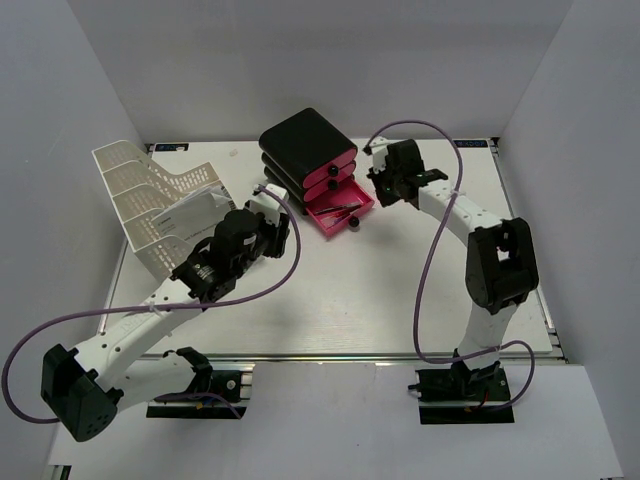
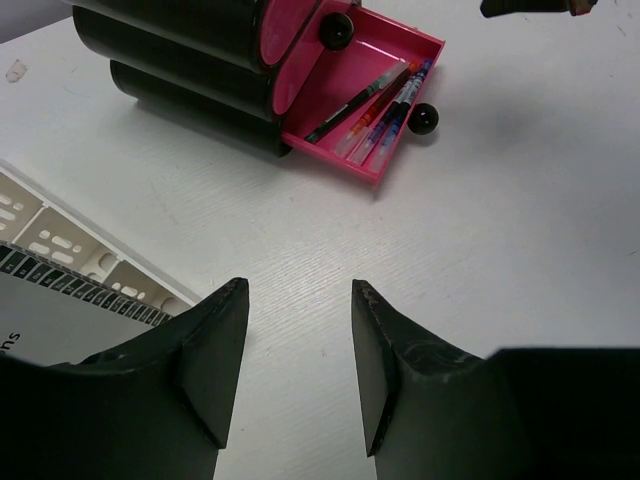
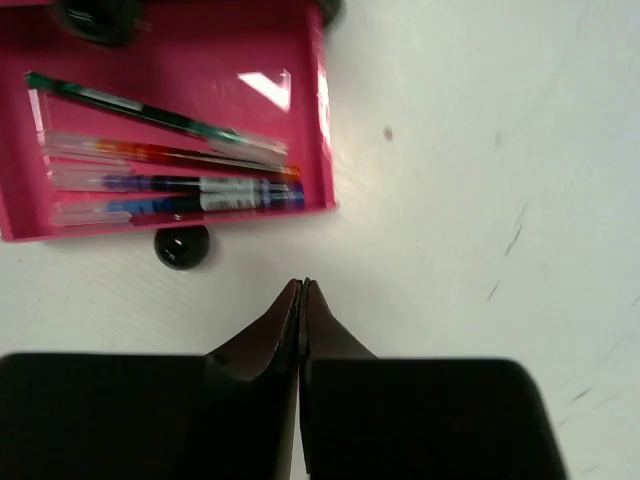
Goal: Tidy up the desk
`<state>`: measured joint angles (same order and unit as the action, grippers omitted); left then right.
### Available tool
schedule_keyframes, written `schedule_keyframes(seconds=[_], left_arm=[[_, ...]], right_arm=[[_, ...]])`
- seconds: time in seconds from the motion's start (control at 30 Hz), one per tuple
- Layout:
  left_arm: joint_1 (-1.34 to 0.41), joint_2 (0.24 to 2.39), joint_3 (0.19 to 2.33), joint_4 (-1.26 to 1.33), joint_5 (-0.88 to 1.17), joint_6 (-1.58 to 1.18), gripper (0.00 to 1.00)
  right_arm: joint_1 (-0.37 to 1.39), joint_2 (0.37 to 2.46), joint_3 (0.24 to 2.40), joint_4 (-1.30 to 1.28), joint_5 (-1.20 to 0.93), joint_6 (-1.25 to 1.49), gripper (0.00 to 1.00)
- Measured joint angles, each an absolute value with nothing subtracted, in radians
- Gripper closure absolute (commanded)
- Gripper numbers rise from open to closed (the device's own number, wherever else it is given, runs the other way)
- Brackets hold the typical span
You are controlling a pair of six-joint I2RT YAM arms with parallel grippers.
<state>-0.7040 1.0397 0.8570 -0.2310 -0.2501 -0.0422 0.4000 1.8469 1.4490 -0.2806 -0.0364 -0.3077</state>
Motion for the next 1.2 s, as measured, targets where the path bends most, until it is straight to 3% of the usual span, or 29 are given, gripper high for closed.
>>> schedule_keyframes(seconds=[0.27,0.47,0.8,0.87,1.03,1.2], left_arm=[[-0.704,1.028,0.857,-0.227,-0.25,-0.043,0.45],[-0.704,1.028,0.849,-0.221,-0.251,-0.042,0.45],[-0.704,1.029,0.845,-0.217,-0.251,-0.042,0.46],[-0.704,1.029,0.844,-0.217,-0.251,-0.042,0.46],[-0.704,1.035,0.844,-0.217,-0.252,-0.042,0.46],[-0.704,1.04,0.844,-0.216,-0.252,-0.042,0.46]], right_arm=[[0.348,1.917,1.415,-0.364,-0.032,0.117,1.0],[0.349,2.056,1.451,-0.395,-0.057,0.279,1.0],[0.331,2.071,1.449,-0.302,-0.157,0.485,1.0],[0.329,2.075,1.449,-0.276,-0.177,0.521,0.93],[0.327,2.092,1.441,-0.207,-0.214,0.591,0.9],[0.327,2.121,1.45,-0.176,-0.237,0.628,0.67]])
